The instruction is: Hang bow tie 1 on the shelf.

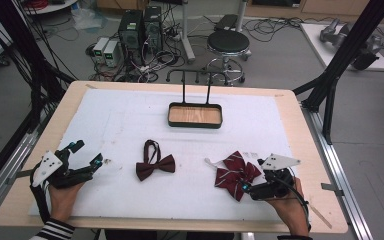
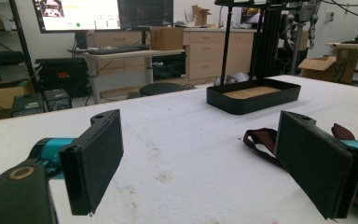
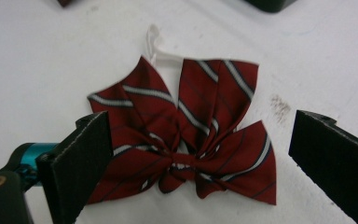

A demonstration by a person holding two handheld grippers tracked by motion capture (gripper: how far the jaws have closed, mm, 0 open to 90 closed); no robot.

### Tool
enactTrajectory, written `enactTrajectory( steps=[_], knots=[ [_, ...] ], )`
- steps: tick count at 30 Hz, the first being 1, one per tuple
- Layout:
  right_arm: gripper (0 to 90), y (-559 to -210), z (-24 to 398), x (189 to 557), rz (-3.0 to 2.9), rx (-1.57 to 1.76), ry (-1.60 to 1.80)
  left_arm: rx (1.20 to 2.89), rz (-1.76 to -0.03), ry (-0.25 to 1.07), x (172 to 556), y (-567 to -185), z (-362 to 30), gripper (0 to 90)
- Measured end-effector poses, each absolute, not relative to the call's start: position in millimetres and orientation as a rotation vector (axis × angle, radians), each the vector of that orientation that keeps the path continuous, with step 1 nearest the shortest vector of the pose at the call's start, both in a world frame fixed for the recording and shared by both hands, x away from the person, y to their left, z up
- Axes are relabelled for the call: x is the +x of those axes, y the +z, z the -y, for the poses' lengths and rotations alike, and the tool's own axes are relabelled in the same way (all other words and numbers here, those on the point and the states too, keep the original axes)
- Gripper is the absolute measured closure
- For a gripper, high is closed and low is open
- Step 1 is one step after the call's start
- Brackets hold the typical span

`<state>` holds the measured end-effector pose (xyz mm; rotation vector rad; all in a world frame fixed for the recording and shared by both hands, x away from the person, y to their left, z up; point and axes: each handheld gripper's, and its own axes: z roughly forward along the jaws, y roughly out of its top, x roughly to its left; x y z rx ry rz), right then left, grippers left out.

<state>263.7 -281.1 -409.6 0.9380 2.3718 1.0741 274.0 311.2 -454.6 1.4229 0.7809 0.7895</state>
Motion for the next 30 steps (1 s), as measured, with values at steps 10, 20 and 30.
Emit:
enactTrajectory(
  steps=[10, 20, 30],
  knots=[
    [7.7, -420.7, 266.9, 271.4, -2.524, 0.951, 0.841, 1.422, -0.781, 0.795, 273.7, -454.7, -311.1, 15.9],
    [20.8, -420.0, 266.2, 275.2, -2.583, 0.983, 0.817, 1.420, -0.782, 0.794, 273.7, -454.8, -311.1, 15.9],
    [27.2, -421.5, 266.2, 281.3, -2.622, 1.027, 0.795, 1.417, -0.783, 0.794, 273.9, -454.8, -311.1, 15.9]
  ],
)
